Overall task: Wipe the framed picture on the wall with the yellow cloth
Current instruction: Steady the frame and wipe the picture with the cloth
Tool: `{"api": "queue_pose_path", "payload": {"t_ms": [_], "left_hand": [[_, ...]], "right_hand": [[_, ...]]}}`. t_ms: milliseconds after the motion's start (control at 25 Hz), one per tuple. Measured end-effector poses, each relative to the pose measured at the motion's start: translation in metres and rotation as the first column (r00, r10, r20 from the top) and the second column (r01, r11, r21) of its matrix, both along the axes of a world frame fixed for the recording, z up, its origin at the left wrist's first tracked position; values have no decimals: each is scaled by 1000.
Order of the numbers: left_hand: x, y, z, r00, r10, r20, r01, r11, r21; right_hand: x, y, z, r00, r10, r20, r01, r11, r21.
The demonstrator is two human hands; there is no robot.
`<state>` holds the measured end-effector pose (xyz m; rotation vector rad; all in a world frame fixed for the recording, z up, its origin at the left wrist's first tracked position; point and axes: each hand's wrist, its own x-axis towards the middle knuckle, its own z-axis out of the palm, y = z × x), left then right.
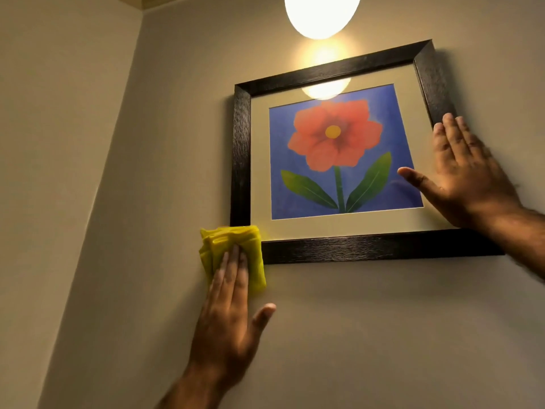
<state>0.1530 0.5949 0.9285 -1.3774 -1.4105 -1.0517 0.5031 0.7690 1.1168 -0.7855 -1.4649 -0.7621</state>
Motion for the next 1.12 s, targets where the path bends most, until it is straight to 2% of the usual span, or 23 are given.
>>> {"api": "queue_pose_path", "payload": {"t_ms": [80,160,320,520,680,840,1000,1120], "left_hand": [[-3,-3,-5,1000,22,19,-21,999,-26],[-2,-5,17,999,37,-6,-37,999,-12],[1,-3,117,999,23,-37,-21,998,63],[2,6,256,999,41,17,-42,998,51],[1,11,303,998,64,18,-65,996,53],[-3,10,255,999,28,-16,-26,997,72],[-10,6,147,998,-20,-57,24,998,57],[-4,6,65,1000,-20,-21,21,997,69]], "right_hand": [[0,-2,0,1000,-4,-4,4,1000,3],[-1,-3,-1,1000,-2,-3,2,1000,2],[0,-1,0,1000,-18,-7,19,1000,20],[-1,-1,0,1000,-11,-25,12,999,33],[-1,-1,-1,1000,-17,-24,18,999,36],[-1,-1,-1,1000,-16,-26,17,999,34],[-1,-2,-1,1000,-13,-23,14,1000,24],[-2,-3,-1,1000,-9,-27,9,1000,21]]}}
